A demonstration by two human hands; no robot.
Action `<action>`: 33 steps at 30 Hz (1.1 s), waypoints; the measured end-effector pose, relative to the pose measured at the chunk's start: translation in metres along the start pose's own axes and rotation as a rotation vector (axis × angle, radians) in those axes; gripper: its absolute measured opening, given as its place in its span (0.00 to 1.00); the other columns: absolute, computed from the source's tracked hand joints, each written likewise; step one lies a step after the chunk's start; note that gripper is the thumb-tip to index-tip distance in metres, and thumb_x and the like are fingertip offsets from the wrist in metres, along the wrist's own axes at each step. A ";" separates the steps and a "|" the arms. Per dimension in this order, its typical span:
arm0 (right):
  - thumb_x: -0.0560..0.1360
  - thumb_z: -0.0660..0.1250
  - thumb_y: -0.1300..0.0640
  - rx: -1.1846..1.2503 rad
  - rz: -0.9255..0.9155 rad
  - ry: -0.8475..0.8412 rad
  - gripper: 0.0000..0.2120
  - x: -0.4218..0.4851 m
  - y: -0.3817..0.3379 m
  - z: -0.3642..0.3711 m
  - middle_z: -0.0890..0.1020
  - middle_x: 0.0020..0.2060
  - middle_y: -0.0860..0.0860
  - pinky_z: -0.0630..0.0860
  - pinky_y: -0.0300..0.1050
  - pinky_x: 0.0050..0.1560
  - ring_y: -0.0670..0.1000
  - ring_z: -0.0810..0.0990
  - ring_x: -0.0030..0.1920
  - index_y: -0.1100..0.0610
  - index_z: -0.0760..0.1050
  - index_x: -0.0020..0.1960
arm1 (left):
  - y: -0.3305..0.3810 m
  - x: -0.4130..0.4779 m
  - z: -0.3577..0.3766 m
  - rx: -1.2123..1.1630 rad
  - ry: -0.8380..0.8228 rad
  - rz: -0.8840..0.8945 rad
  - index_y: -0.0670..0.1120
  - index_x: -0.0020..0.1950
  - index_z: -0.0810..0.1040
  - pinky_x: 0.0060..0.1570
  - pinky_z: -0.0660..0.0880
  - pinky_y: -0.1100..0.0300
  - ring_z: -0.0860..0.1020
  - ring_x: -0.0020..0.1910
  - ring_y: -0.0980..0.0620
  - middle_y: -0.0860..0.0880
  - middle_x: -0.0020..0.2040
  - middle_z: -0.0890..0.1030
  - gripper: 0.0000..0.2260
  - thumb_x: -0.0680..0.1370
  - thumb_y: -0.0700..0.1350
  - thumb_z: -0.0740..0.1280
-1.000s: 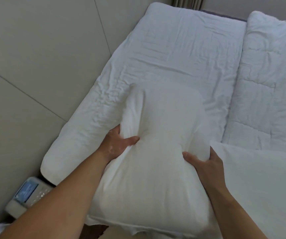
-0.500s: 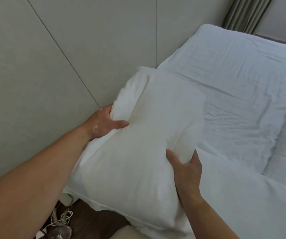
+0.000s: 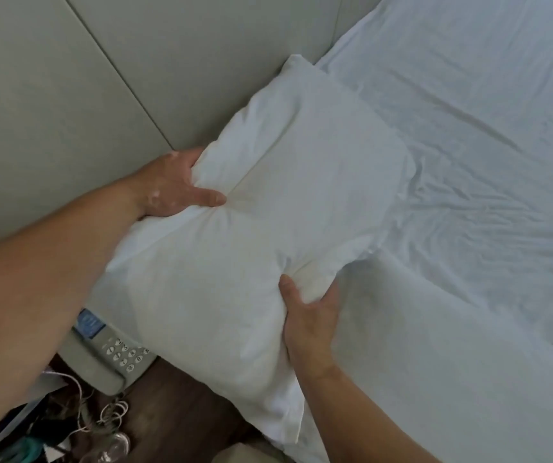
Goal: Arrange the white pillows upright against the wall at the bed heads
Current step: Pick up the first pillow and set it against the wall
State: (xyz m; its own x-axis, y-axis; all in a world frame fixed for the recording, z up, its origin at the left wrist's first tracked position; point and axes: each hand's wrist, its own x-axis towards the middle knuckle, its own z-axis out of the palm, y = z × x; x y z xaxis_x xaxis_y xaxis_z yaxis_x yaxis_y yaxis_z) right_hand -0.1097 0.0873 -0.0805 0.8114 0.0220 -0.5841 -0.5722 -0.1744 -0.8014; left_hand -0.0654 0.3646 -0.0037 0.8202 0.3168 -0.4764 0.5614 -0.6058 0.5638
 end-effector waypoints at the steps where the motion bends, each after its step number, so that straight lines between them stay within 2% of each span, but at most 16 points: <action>1: 0.74 0.79 0.52 -0.038 0.033 -0.012 0.29 0.007 0.009 0.009 0.85 0.57 0.40 0.79 0.38 0.63 0.35 0.83 0.56 0.45 0.73 0.71 | -0.013 0.007 0.004 0.005 0.002 -0.020 0.52 0.78 0.70 0.58 0.67 0.61 0.76 0.60 0.53 0.52 0.65 0.80 0.38 0.71 0.52 0.80; 3: 0.74 0.77 0.48 -0.130 0.109 -0.055 0.35 0.018 0.028 0.024 0.83 0.59 0.41 0.77 0.45 0.68 0.45 0.83 0.60 0.47 0.67 0.77 | -0.037 0.017 0.014 0.007 0.006 -0.062 0.51 0.80 0.66 0.59 0.67 0.60 0.77 0.64 0.48 0.49 0.68 0.79 0.41 0.71 0.51 0.80; 5: 0.75 0.75 0.45 -0.238 0.202 -0.101 0.38 0.027 0.045 0.036 0.82 0.58 0.42 0.75 0.47 0.67 0.50 0.81 0.61 0.48 0.62 0.80 | -0.058 0.023 0.026 -0.001 -0.010 -0.099 0.51 0.82 0.64 0.60 0.67 0.59 0.76 0.69 0.43 0.45 0.72 0.78 0.43 0.71 0.50 0.80; 8: 0.76 0.72 0.39 -0.396 0.308 -0.176 0.46 0.037 0.059 0.050 0.80 0.67 0.50 0.73 0.51 0.71 0.56 0.78 0.68 0.50 0.52 0.84 | -0.082 0.025 0.042 -0.044 -0.015 -0.125 0.51 0.83 0.61 0.60 0.65 0.62 0.75 0.66 0.48 0.48 0.72 0.76 0.43 0.73 0.45 0.80; 9: 0.76 0.71 0.38 -0.439 0.328 -0.204 0.46 0.041 0.059 0.053 0.80 0.67 0.51 0.74 0.50 0.69 0.57 0.79 0.68 0.52 0.52 0.84 | -0.089 0.025 0.045 -0.070 -0.002 -0.131 0.52 0.83 0.61 0.60 0.64 0.63 0.74 0.65 0.51 0.50 0.71 0.76 0.43 0.73 0.44 0.79; 11: 0.76 0.72 0.39 -0.540 0.327 -0.254 0.40 0.046 0.048 0.050 0.81 0.59 0.49 0.74 0.46 0.59 0.55 0.80 0.62 0.55 0.61 0.78 | -0.102 0.025 0.047 -0.109 0.021 -0.138 0.52 0.83 0.59 0.61 0.64 0.63 0.74 0.68 0.49 0.51 0.72 0.74 0.43 0.73 0.44 0.79; 13: 0.73 0.74 0.38 -0.740 0.284 -0.326 0.31 0.052 0.025 0.037 0.81 0.51 0.46 0.71 0.43 0.53 0.54 0.81 0.58 0.54 0.71 0.67 | -0.110 0.027 0.046 -0.136 0.015 -0.142 0.53 0.83 0.59 0.63 0.64 0.61 0.73 0.71 0.47 0.49 0.74 0.74 0.44 0.73 0.46 0.80; 16: 0.72 0.73 0.34 -1.204 0.141 -0.513 0.19 0.066 -0.030 0.018 0.81 0.40 0.45 0.73 0.44 0.47 0.54 0.83 0.53 0.50 0.78 0.46 | -0.115 0.027 0.044 -0.171 -0.011 -0.122 0.53 0.83 0.59 0.63 0.65 0.62 0.72 0.66 0.53 0.51 0.72 0.74 0.45 0.72 0.46 0.80; 17: 0.73 0.72 0.34 -1.347 0.076 -0.581 0.18 0.071 -0.052 0.017 0.82 0.39 0.45 0.74 0.45 0.46 0.53 0.83 0.52 0.49 0.79 0.43 | -0.117 0.027 0.044 -0.186 -0.015 -0.120 0.53 0.83 0.59 0.63 0.65 0.62 0.73 0.66 0.52 0.51 0.72 0.75 0.46 0.71 0.46 0.81; 18: 0.74 0.72 0.35 -1.444 0.013 -0.635 0.17 0.075 -0.075 0.019 0.84 0.43 0.46 0.76 0.44 0.48 0.53 0.84 0.54 0.49 0.83 0.47 | -0.118 0.026 0.043 -0.195 -0.022 -0.119 0.54 0.83 0.59 0.63 0.67 0.60 0.74 0.67 0.51 0.51 0.72 0.75 0.47 0.71 0.47 0.81; 20: 0.74 0.74 0.37 -1.527 -0.158 -0.682 0.23 0.087 -0.121 0.032 0.87 0.56 0.48 0.78 0.43 0.59 0.51 0.84 0.60 0.50 0.83 0.62 | -0.120 0.026 0.043 -0.191 -0.030 -0.118 0.56 0.84 0.58 0.68 0.70 0.55 0.75 0.70 0.47 0.50 0.74 0.75 0.49 0.69 0.51 0.82; 23: 0.75 0.76 0.44 -1.501 -0.491 -0.681 0.24 0.107 -0.176 0.074 0.87 0.58 0.49 0.77 0.44 0.62 0.50 0.84 0.59 0.49 0.80 0.69 | -0.121 0.024 0.044 -0.154 -0.034 -0.108 0.56 0.84 0.56 0.71 0.71 0.51 0.75 0.72 0.45 0.50 0.76 0.74 0.50 0.69 0.54 0.81; 25: 0.77 0.74 0.46 -1.517 -0.730 -0.704 0.28 0.129 -0.198 0.111 0.83 0.65 0.51 0.75 0.47 0.67 0.53 0.81 0.64 0.49 0.74 0.75 | -0.120 0.023 0.045 -0.124 -0.023 -0.089 0.55 0.85 0.55 0.69 0.69 0.55 0.73 0.73 0.45 0.51 0.77 0.72 0.49 0.71 0.53 0.80; 27: 0.77 0.74 0.47 -1.644 -0.885 -0.783 0.35 0.152 -0.212 0.150 0.74 0.75 0.52 0.70 0.51 0.73 0.55 0.72 0.74 0.49 0.66 0.81 | -0.118 0.021 0.047 -0.074 -0.007 -0.044 0.55 0.85 0.54 0.71 0.68 0.55 0.71 0.75 0.46 0.49 0.79 0.70 0.49 0.71 0.56 0.79; 30: 0.70 0.79 0.42 -1.916 -1.008 -0.955 0.50 0.180 -0.219 0.200 0.62 0.83 0.50 0.61 0.59 0.79 0.56 0.58 0.83 0.47 0.57 0.84 | -0.119 0.015 0.052 -0.022 0.012 0.022 0.53 0.85 0.54 0.72 0.65 0.56 0.69 0.76 0.47 0.49 0.78 0.70 0.48 0.72 0.60 0.77; 33: 0.61 0.84 0.39 -2.119 -0.864 -1.063 0.59 0.194 -0.222 0.235 0.61 0.84 0.48 0.56 0.58 0.80 0.54 0.56 0.84 0.43 0.56 0.84 | -0.117 0.009 0.057 0.050 0.035 0.063 0.57 0.84 0.53 0.70 0.67 0.55 0.70 0.74 0.47 0.49 0.74 0.73 0.46 0.73 0.61 0.74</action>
State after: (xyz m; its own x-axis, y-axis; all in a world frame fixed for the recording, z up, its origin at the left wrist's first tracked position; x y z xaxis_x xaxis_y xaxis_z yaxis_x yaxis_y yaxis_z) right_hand 0.1466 0.3617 -0.0467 0.0321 0.6873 -0.7257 0.9909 -0.1170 -0.0669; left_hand -0.1298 0.3964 -0.1124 0.8576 0.3019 -0.4163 0.5030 -0.6607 0.5572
